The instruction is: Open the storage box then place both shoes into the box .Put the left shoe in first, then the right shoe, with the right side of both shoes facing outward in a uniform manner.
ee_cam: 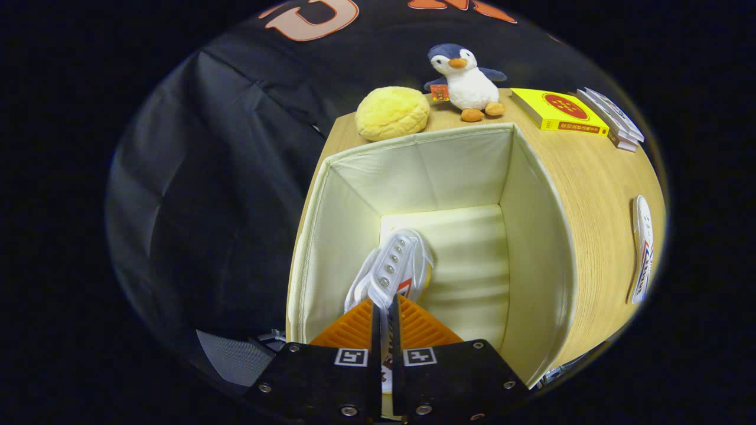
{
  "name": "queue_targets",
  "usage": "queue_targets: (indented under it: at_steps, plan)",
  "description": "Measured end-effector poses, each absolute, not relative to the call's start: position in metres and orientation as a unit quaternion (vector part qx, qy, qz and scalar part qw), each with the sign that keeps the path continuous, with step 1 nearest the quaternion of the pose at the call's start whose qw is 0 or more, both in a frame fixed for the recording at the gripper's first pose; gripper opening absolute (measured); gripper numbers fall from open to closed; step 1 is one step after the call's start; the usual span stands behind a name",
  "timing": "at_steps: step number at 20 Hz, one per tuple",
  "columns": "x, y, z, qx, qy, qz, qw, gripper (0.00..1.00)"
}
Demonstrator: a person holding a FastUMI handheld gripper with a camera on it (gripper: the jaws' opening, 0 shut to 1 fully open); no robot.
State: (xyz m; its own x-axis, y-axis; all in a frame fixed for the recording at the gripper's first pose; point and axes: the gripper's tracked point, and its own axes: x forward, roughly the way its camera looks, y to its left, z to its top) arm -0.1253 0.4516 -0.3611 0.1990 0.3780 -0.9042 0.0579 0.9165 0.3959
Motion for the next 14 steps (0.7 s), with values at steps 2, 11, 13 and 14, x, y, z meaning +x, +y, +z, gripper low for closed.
queue_targets:
  at_steps: [2,11,13,14]
  plan:
    - [-0.129,0.451,-0.356,0.179,0.623,0.129,0.751,0.08]
    - [-0.122,0.39,-0.292,0.213,0.56,0.18,0.78,0.53]
    - [-0.119,0.351,-0.283,0.204,0.541,0.168,0.798,0.63]
    - [-0.118,0.331,-0.28,0.2,0.529,0.16,0.809,0.69]
